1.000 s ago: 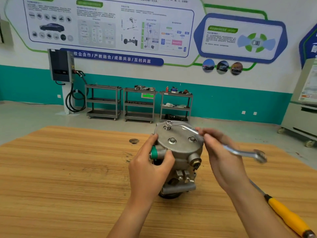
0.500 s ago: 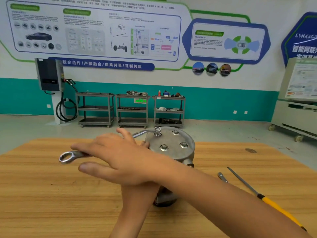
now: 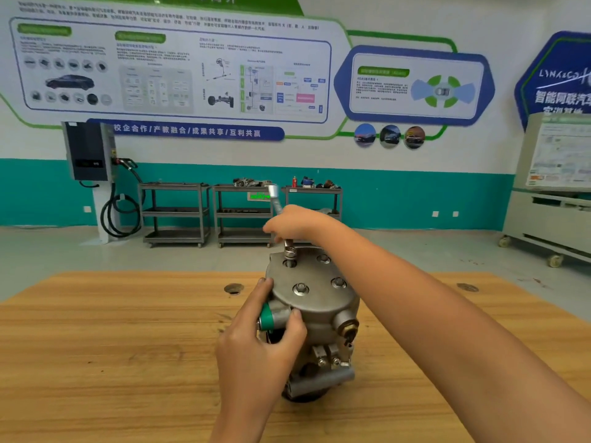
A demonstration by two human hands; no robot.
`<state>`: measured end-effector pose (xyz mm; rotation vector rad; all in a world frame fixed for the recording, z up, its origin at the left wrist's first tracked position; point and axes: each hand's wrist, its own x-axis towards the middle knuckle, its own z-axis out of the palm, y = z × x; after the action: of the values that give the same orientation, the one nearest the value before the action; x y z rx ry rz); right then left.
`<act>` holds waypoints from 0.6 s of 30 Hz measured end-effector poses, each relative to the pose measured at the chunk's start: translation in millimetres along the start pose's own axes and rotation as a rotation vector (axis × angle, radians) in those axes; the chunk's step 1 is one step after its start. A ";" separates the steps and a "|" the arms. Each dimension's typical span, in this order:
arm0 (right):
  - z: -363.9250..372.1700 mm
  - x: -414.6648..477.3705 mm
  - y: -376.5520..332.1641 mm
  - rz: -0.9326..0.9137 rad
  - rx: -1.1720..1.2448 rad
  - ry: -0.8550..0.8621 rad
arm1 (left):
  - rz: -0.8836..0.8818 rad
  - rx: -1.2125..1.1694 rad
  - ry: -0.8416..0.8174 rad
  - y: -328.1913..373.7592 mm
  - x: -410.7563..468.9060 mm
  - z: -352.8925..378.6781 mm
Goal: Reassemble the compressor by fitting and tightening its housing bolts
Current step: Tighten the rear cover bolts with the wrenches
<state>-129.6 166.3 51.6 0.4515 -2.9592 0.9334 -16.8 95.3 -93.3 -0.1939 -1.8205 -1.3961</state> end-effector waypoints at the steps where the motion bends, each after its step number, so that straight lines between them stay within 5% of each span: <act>1: -2.3 0.5 8.5 0.043 0.143 0.035 | 0.009 -0.007 0.003 -1.1 0.7 1.7; 9: -27.4 -11.3 92.7 0.270 1.229 0.343 | 0.022 -0.041 0.010 -1.7 -0.8 2.4; 15: -21.4 -61.4 117.8 -0.043 1.658 0.478 | 0.004 -0.033 0.025 -3.2 0.5 0.2; 18: -0.1 -106.2 120.1 -0.276 1.604 0.512 | -0.012 -0.053 0.027 -4.2 -0.2 -0.8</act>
<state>-60.7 288.9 -25.4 0.4149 -1.1259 2.5752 -18.7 93.1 -96.5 -0.1915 -1.7669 -1.4492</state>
